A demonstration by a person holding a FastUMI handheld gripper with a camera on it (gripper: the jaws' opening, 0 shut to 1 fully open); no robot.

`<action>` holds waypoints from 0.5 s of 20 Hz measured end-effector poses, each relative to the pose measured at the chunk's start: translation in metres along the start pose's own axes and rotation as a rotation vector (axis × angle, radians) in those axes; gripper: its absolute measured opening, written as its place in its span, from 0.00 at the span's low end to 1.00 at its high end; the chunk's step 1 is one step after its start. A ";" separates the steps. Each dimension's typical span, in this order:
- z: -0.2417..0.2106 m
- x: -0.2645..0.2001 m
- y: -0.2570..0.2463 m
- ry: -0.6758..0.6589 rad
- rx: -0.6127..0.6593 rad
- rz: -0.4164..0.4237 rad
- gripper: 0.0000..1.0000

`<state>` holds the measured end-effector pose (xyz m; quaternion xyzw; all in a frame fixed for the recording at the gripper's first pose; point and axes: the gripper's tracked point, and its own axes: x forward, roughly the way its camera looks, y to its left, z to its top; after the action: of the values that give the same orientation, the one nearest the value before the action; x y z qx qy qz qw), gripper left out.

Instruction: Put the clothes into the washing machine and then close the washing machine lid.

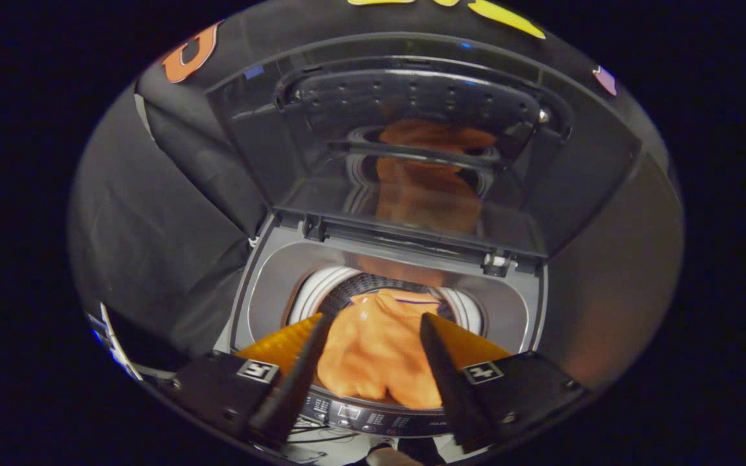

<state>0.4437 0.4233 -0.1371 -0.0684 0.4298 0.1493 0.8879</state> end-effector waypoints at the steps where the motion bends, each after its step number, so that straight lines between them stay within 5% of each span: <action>1: 0.000 -0.003 0.000 -0.005 0.002 -0.002 0.98; 10: 0.001 -0.021 -0.004 -0.050 0.006 -0.018 0.95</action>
<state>0.4338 0.4154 -0.1197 -0.0659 0.4071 0.1419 0.8999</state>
